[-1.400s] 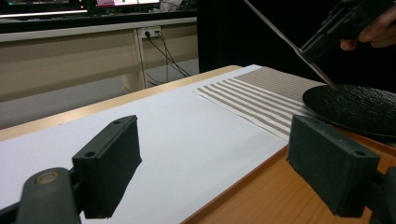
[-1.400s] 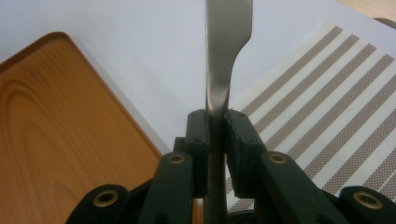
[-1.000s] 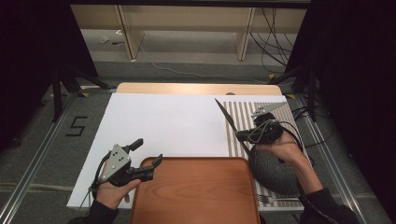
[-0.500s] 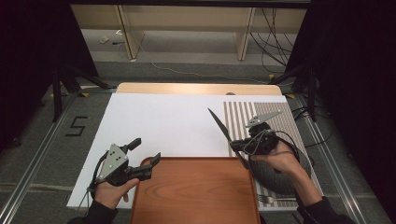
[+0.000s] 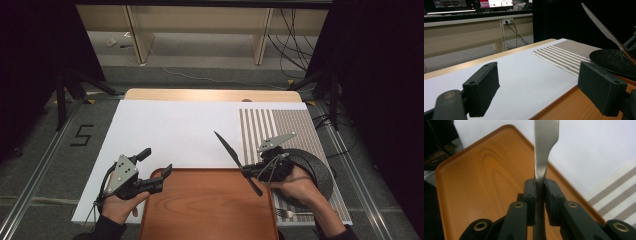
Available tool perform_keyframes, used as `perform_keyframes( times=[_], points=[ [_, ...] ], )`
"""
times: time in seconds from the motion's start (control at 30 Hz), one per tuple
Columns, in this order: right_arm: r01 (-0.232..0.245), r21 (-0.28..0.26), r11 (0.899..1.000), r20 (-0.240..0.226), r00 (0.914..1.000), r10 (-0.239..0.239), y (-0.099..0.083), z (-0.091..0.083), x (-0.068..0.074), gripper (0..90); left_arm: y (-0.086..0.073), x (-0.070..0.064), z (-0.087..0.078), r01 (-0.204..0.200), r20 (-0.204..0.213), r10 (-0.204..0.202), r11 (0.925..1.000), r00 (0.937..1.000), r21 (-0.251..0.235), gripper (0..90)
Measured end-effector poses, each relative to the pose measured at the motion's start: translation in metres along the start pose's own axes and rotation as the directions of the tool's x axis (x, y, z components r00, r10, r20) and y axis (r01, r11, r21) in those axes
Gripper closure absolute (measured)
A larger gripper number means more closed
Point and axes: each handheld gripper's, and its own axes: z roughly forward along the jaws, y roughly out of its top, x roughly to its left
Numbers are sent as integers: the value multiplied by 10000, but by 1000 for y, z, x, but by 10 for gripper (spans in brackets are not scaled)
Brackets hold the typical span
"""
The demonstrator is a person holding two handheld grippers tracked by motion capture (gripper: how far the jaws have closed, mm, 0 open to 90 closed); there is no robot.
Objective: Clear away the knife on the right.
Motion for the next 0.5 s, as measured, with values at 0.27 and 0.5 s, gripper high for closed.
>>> perform_keyframes(
  times=[0.27, 0.5],
  points=[
    [-30, 208, 9998, -126, 9999, 33, -9, 5, 10, 806, 0, 0, 0, -1, -7, 1, 10000, 10000, -28, 168],
    [-264, 338, 9991, -198, 9994, 271, -20, 7, 13, 806, 0, 0, 0, -23, -12, 23, 10000, 10000, -35, 168]
  ],
)
